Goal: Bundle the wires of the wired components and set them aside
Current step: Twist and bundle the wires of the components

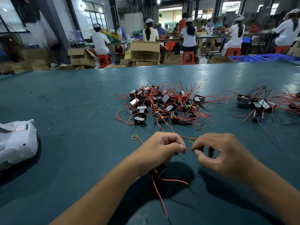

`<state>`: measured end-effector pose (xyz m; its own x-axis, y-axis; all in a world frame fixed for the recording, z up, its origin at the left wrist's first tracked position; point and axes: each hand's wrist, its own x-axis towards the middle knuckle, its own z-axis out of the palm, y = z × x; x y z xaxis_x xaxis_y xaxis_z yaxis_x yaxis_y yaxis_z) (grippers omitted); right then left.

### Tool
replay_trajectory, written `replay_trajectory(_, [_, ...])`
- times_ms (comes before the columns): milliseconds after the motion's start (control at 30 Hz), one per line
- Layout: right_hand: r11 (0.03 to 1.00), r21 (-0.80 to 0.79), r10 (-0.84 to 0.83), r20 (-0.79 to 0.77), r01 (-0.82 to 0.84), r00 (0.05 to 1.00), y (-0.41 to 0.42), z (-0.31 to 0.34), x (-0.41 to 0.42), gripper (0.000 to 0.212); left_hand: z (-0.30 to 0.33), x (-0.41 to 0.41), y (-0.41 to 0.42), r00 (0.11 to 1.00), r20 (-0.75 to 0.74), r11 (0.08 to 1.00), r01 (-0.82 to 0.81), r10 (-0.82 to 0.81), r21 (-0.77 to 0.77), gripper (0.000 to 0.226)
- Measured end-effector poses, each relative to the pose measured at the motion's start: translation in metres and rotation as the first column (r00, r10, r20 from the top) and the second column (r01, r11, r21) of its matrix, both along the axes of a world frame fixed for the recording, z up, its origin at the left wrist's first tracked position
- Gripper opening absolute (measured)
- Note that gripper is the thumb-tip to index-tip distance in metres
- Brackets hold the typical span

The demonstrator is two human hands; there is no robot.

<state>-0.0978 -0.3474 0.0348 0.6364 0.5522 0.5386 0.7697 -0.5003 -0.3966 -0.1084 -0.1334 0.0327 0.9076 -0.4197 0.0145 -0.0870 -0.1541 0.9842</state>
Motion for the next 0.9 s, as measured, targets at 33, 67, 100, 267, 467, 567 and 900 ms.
replay_trajectory(33, [1.000,-0.012,0.001,0.006,-0.001,1.000,0.0000,0.0005,-0.0005,0.009,-0.0001,0.0001,0.0000,1.000,-0.002,1.000,-0.002,0.002,-0.005,0.019])
replay_trajectory(67, [1.000,-0.017,0.001,0.009,-0.001,1.000,0.0000,0.0011,-0.0011,0.009,-0.0003,0.0001,-0.0004,1.000,-0.001,1.000,-0.001,0.001,-0.009,0.018])
replay_trajectory(100, [1.000,-0.019,0.003,0.009,-0.003,1.000,0.0001,0.0015,-0.0016,0.009,-0.0003,0.0001,-0.0007,1.000,-0.001,1.000,0.002,-0.002,-0.013,0.016])
replay_trajectory(267, [1.000,-0.030,0.004,0.010,-0.003,1.000,0.0008,0.0020,-0.0020,0.013,-0.0010,0.0000,-0.0018,1.000,-0.006,1.000,0.019,-0.019,-0.015,0.015])
replay_trajectory(467, [0.997,-0.047,-0.066,0.022,0.067,0.998,0.0039,0.0008,-0.0027,0.012,-0.0014,0.0001,-0.0017,0.999,-0.002,0.999,0.040,-0.040,0.021,0.015])
replay_trajectory(567, [0.996,-0.060,-0.067,0.010,0.068,0.998,0.0047,0.0015,-0.0033,0.012,-0.0015,0.0008,-0.0006,0.999,-0.018,0.999,0.051,-0.051,0.017,0.014])
replay_trajectory(900, [0.993,-0.083,-0.085,0.034,0.088,0.996,0.0013,0.0036,-0.0007,0.016,-0.0025,0.0029,-0.0020,0.995,-0.062,0.997,0.078,-0.078,-0.005,0.013])
